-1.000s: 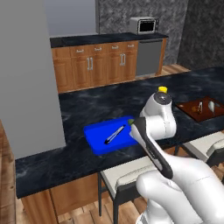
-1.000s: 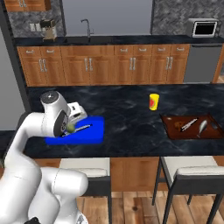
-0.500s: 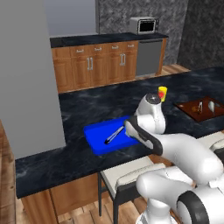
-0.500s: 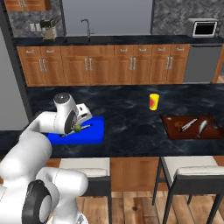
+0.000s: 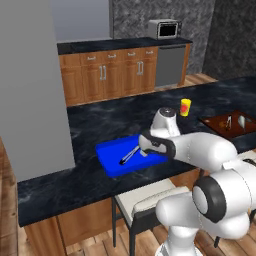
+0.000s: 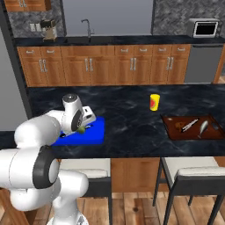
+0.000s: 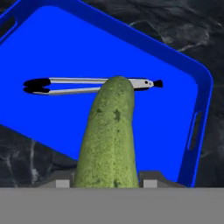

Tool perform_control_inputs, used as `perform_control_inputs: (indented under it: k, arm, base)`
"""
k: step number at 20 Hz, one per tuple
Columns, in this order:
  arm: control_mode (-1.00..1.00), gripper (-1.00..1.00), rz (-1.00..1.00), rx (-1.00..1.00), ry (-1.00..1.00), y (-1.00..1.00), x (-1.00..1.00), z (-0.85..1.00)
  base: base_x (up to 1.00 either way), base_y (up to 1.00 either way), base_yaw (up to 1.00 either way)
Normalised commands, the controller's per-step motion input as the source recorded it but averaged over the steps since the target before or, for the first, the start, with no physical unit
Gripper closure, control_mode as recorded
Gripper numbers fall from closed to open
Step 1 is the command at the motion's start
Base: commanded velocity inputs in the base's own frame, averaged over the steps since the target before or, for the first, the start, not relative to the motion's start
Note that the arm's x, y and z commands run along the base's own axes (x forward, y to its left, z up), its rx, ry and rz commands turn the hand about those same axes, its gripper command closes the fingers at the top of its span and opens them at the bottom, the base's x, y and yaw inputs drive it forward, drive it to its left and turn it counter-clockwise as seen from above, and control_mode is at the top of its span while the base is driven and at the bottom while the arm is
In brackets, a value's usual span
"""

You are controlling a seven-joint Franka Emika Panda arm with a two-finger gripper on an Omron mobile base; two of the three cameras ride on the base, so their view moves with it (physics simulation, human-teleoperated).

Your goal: Gather the cucumber and onion from the fridge and place them on a tray on the dining counter. Then gather the fish and chicken drumstick from the fridge and place them on the other tray.

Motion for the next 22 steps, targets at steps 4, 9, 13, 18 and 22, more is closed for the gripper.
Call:
perform_control_inputs:
  k: [4, 9, 13, 18, 22]
  arm:
    - [-1.0, 1.0, 0.02, 0.0, 0.05, 0.0, 0.3, -0.32]
    - [-1.0, 1.0, 0.01, 0.0, 0.04, 0.0, 0.28, -0.34]
    - [-1.0, 1.0, 0.01, 0.0, 0.01, 0.0, 0.25, -0.32]
    - [-1.0, 1.0, 0.01, 0.0, 0.0, 0.0, 0.17, -0.33]
    - [-1.0, 1.0, 0.0, 0.0, 0.0, 0.0, 0.1, -0.35]
  base:
    - [0.0, 0.0, 0.0]
    - [0.0, 0.0, 0.0]
    - [0.0, 0.0, 0.0]
    - [0.0, 0.0, 0.0]
    - [0.0, 0.0, 0.0]
